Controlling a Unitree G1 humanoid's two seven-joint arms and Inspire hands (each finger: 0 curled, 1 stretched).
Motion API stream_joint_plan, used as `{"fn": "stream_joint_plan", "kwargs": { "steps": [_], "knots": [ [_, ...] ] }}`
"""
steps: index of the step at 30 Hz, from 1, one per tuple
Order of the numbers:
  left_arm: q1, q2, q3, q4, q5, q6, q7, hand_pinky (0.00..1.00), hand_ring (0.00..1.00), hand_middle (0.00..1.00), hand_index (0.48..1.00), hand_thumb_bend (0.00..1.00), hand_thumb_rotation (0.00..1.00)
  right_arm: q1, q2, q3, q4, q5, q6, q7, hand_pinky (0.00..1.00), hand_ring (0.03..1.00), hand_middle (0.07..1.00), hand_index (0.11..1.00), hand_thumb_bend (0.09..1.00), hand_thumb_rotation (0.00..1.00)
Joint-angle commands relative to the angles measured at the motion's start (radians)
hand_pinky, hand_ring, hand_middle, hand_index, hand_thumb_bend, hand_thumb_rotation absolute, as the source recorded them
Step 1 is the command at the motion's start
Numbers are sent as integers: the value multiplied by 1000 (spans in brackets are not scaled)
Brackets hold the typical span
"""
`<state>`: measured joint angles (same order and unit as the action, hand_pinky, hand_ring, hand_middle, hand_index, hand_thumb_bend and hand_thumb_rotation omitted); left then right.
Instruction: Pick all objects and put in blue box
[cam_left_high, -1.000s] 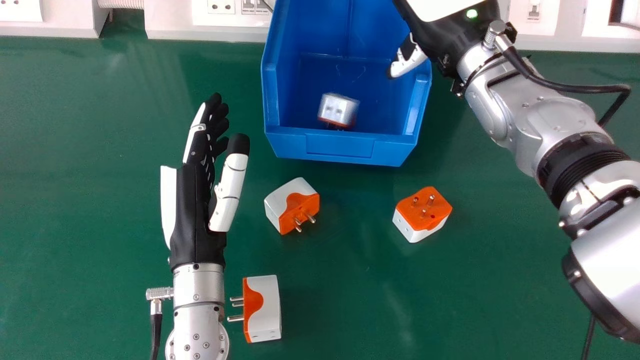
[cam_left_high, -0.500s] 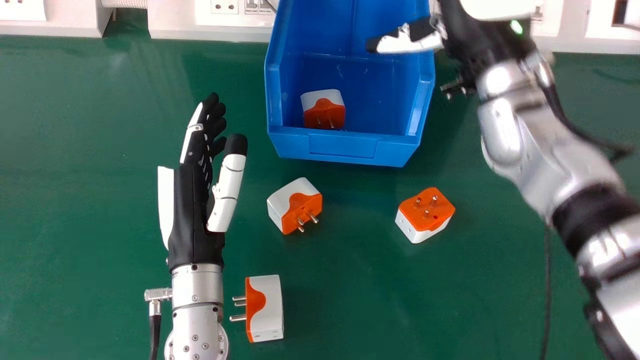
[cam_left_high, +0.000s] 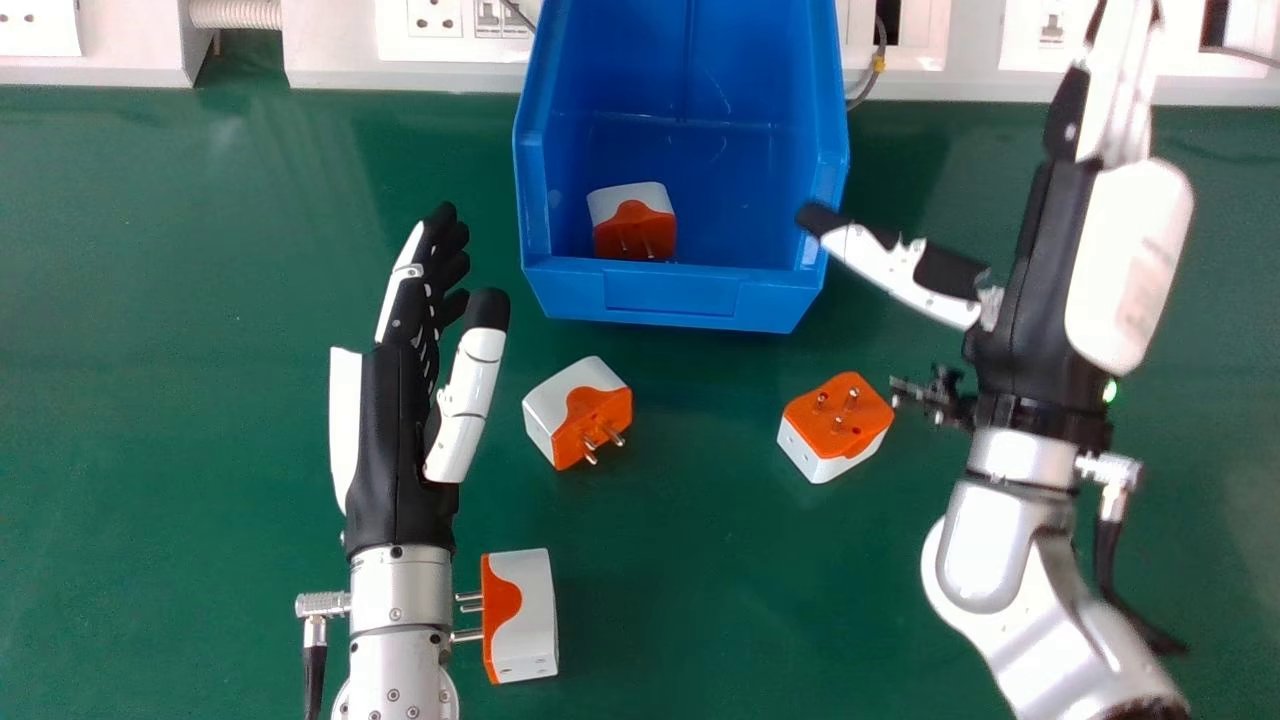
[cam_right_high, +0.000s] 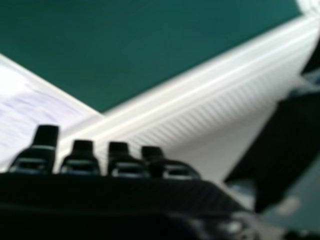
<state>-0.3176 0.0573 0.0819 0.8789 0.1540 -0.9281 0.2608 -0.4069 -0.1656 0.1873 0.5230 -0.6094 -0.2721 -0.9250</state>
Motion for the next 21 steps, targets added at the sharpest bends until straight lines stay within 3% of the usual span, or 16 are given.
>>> {"fn": "stream_joint_plan", "kwargs": {
  "steps": [1, 9, 21],
  "knots": [
    [5, 3, -2, -27, -8, -22, -9, 883, 889, 907, 891, 724, 889, 20, 10, -20, -68, 19, 52, 58, 903, 985, 979, 976, 974, 407],
    [17, 2, -3, -39, -13, -20, -22, 890, 889, 908, 889, 714, 891, 82, 18, -17, -302, 23, 408, 417, 868, 969, 968, 971, 977, 454],
    [20, -2, -3, -43, -16, -17, -26, 892, 890, 908, 890, 696, 893, 15, -24, 91, -418, -39, 898, 914, 875, 964, 972, 984, 989, 497]
  ]
}}
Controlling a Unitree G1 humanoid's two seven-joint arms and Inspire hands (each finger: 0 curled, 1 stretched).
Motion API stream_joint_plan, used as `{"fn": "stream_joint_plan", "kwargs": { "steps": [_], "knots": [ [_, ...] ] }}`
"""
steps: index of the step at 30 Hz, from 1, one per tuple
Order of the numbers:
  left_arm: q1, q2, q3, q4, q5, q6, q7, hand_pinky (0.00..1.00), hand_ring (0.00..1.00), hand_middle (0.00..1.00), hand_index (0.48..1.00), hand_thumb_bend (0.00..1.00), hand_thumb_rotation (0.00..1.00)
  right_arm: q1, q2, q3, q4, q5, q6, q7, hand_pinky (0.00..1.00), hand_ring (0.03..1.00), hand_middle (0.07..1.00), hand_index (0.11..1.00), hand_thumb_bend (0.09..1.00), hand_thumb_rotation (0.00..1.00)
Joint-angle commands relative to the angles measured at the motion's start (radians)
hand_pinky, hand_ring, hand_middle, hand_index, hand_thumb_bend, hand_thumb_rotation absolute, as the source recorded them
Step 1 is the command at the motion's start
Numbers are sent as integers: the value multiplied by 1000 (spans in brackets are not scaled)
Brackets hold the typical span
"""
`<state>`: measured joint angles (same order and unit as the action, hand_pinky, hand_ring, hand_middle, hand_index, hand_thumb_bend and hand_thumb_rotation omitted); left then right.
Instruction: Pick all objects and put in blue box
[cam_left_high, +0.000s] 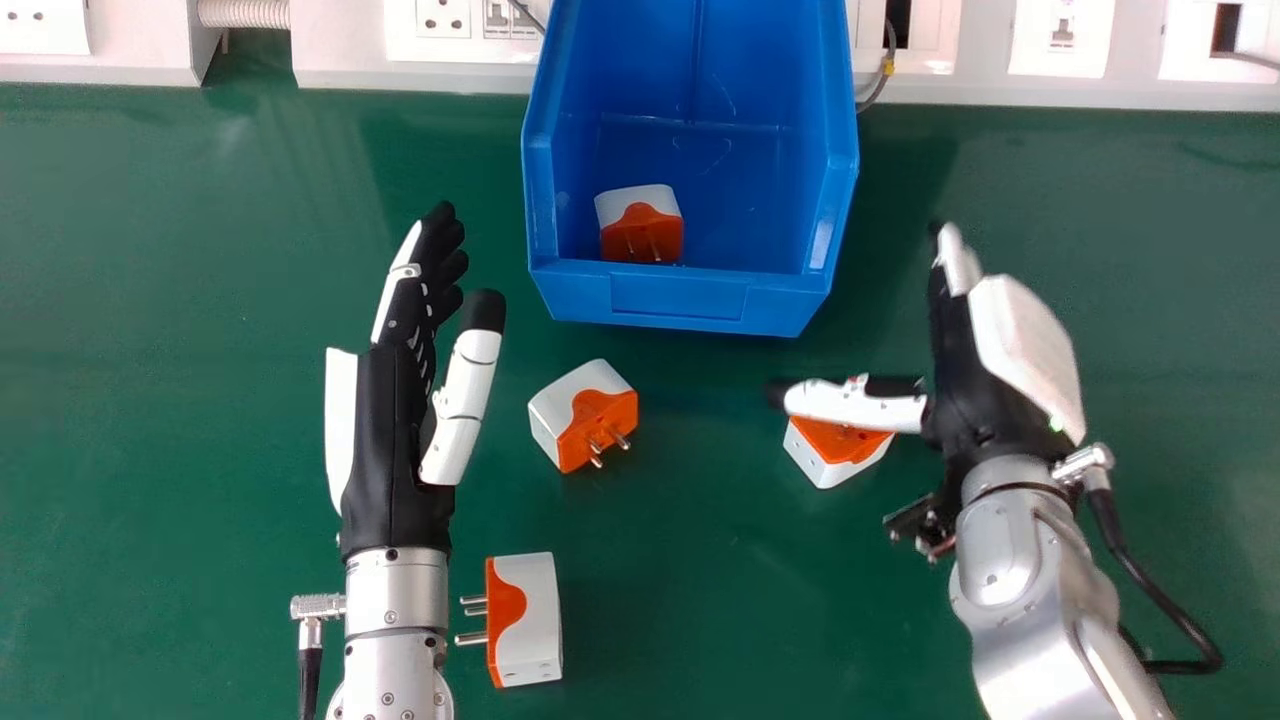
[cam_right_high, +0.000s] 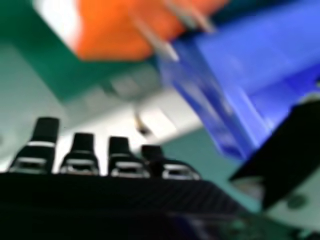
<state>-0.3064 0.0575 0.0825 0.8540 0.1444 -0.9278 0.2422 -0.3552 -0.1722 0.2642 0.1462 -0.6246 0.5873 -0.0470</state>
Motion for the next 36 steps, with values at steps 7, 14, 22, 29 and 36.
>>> {"fn": "stream_joint_plan", "kwargs": {
  "steps": [7, 14, 22, 29, 36],
  "knots": [
    [10, -4, -5, -22, -9, -16, -10, 891, 890, 908, 892, 687, 895, -89, -43, 106, -65, -90, 237, 199, 918, 977, 988, 994, 997, 531],
    [9, -3, -4, -18, -10, -19, -10, 890, 890, 908, 893, 683, 895, -133, -71, 206, -53, -149, 363, 301, 934, 982, 994, 996, 999, 552],
    [10, -4, -4, -21, -15, -19, -16, 890, 890, 908, 893, 679, 895, -152, -72, 272, -35, -176, 409, 308, 925, 974, 993, 998, 1000, 578],
    [19, -8, -4, -36, -16, -17, -23, 890, 891, 908, 894, 678, 895, -148, -32, 323, -6, -206, 418, 263, 897, 941, 970, 995, 1000, 578],
    [20, -9, -2, -28, -21, -20, -29, 891, 892, 909, 894, 679, 895, -126, -5, 289, 6, -170, 371, 191, 756, 826, 900, 938, 1000, 492]
  ]
}}
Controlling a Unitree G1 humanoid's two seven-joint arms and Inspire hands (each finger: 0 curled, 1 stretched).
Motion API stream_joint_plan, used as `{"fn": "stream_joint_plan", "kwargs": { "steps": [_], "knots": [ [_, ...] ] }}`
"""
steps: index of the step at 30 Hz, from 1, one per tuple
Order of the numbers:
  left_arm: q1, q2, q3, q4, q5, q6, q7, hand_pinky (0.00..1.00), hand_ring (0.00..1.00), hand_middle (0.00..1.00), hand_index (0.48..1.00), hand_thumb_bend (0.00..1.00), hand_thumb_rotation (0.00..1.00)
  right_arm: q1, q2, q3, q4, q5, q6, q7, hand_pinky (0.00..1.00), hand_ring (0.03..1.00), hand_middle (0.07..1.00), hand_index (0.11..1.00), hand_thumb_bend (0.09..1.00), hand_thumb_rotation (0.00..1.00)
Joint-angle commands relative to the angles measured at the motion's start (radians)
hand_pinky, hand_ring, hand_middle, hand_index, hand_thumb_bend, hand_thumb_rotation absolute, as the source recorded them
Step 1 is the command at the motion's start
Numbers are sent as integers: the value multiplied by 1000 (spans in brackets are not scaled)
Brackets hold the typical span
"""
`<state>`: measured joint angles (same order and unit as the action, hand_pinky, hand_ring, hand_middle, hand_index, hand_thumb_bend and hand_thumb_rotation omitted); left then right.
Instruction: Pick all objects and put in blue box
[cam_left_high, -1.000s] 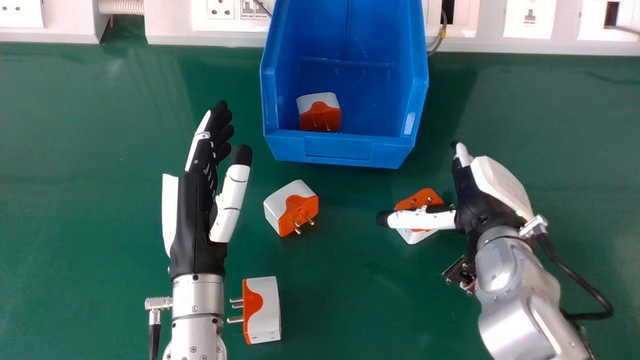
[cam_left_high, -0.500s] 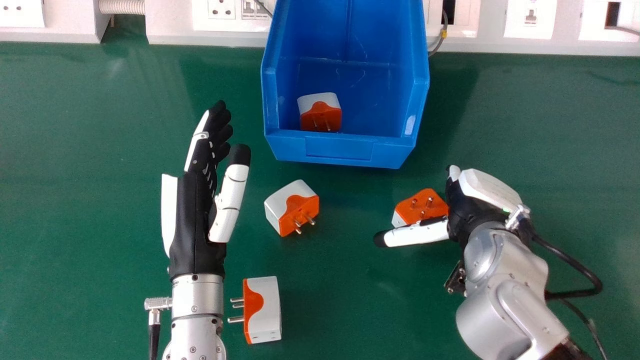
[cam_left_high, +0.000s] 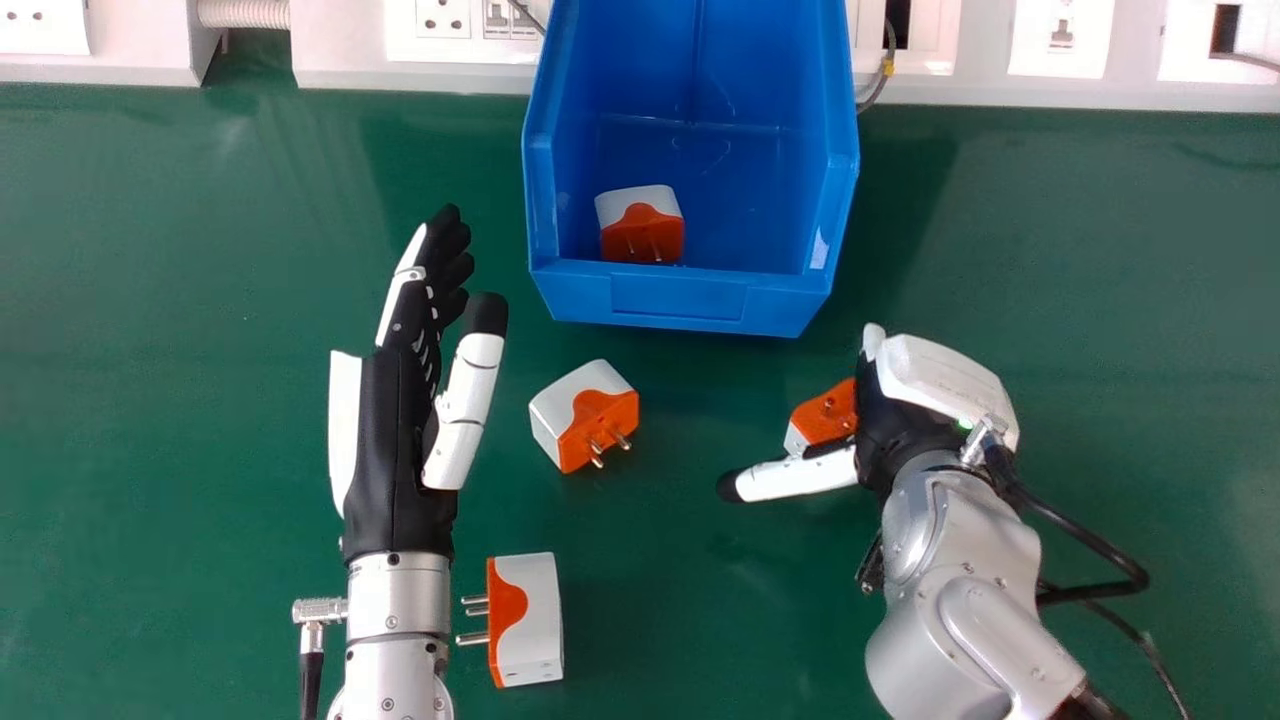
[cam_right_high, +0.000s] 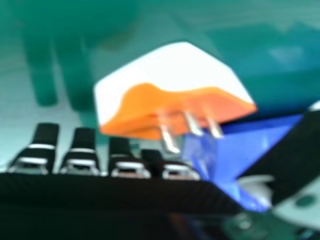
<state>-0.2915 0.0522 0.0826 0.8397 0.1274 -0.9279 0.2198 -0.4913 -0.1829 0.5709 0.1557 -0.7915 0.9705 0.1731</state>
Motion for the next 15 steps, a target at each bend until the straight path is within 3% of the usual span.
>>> {"fn": "stream_joint_plan", "kwargs": {
  "steps": [1, 6, 15],
  "knots": [
    [5, -4, -3, -15, -5, -19, -7, 891, 892, 909, 894, 679, 894, 15, 10, -23, -2, 1, -21, -39, 717, 798, 880, 915, 1000, 461],
    [5, -4, -5, -15, -8, -19, -7, 892, 893, 909, 895, 680, 894, 32, 27, -42, 3, 11, -57, -75, 690, 781, 868, 894, 1000, 429],
    [6, -5, -5, -24, -7, -16, -4, 892, 894, 909, 895, 682, 893, 65, 40, -72, -10, 17, -118, -133, 563, 681, 799, 813, 1000, 270]
  ]
}}
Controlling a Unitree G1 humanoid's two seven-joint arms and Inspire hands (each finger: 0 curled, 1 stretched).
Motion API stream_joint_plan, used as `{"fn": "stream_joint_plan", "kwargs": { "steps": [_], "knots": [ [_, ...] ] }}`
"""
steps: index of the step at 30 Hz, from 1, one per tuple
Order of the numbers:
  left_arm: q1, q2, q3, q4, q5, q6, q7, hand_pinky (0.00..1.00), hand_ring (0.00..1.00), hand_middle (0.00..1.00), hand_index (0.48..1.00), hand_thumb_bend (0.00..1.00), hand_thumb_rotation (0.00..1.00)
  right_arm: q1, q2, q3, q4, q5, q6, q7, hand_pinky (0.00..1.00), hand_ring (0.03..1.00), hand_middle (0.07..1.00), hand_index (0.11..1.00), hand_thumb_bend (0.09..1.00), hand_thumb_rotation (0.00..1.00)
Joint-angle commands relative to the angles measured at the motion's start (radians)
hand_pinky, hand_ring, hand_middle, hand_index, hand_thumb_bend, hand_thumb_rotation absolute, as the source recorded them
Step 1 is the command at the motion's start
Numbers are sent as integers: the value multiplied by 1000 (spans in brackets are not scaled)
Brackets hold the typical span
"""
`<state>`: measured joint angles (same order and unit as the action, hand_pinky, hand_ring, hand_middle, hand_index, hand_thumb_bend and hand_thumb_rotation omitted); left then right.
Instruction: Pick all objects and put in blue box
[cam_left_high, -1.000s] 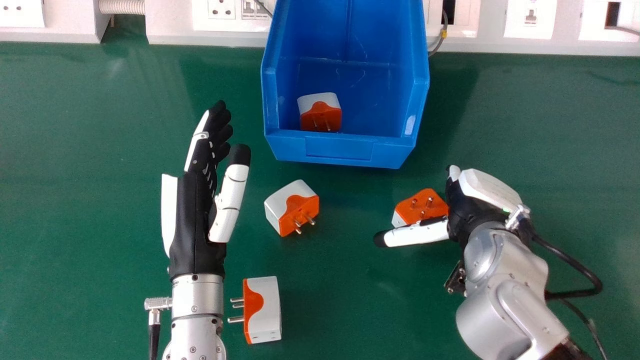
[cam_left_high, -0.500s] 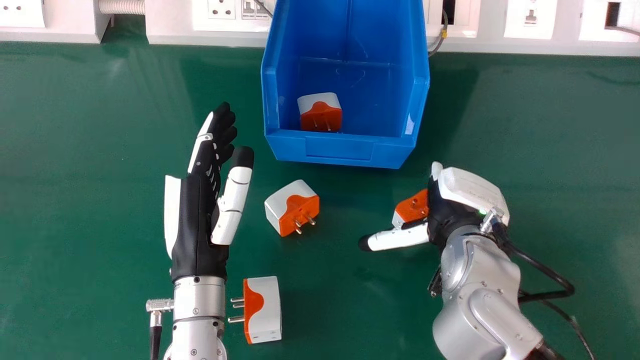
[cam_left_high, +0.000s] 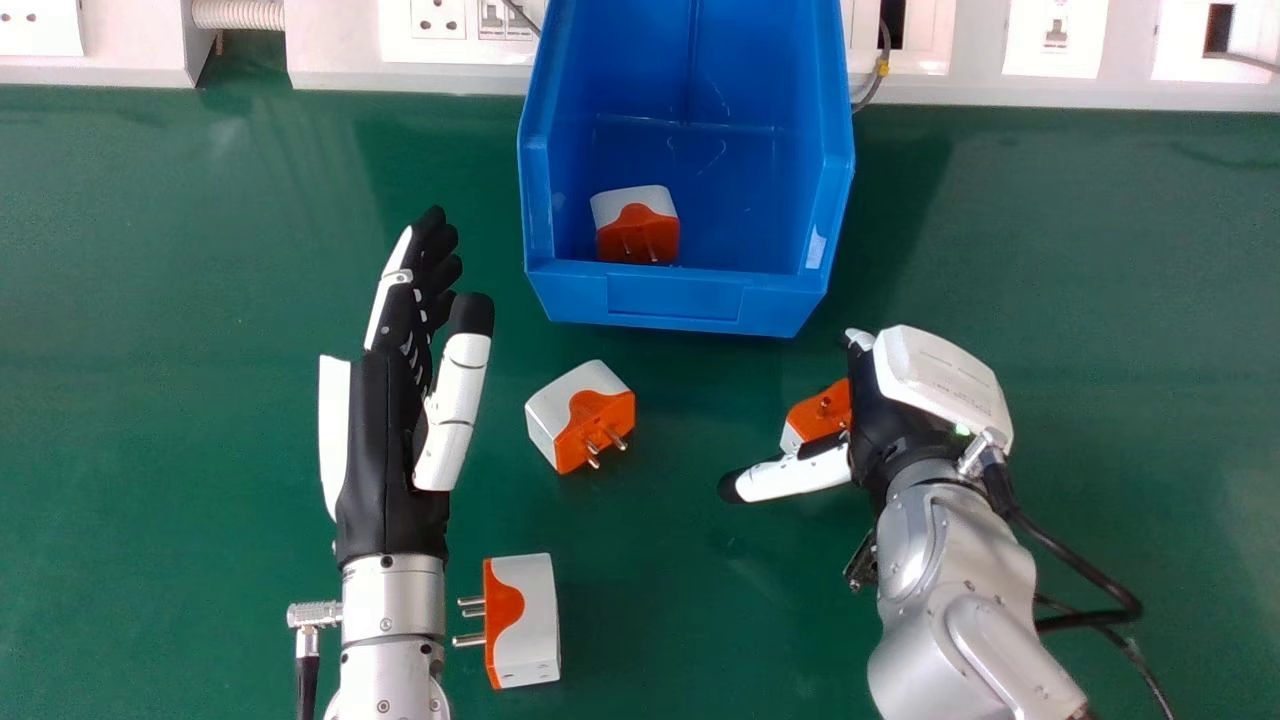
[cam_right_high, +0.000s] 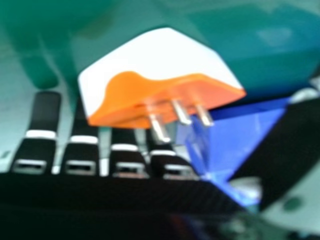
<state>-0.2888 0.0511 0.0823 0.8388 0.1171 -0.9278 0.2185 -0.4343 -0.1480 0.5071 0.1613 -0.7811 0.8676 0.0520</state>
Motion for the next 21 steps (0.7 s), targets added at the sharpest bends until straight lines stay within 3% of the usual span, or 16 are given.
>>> {"fn": "stream_joint_plan", "kwargs": {
  "steps": [1, 16, 21],
  "knots": [
    [3, -3, -5, -23, 4, -16, -2, 892, 894, 909, 895, 682, 893, 10, 6, -11, -17, 5, -19, -15, 563, 681, 799, 813, 1000, 270],
    [6, -1, -6, -38, 11, -10, 2, 892, 894, 909, 897, 685, 891, 18, 16, -28, -1, 1, -49, -40, 511, 643, 765, 766, 976, 104],
    [8, -1, -6, -38, 15, -10, 4, 892, 894, 909, 897, 685, 891, 27, 20, -29, -9, -1, -52, -43, 457, 581, 699, 733, 941, 67]
  ]
}}
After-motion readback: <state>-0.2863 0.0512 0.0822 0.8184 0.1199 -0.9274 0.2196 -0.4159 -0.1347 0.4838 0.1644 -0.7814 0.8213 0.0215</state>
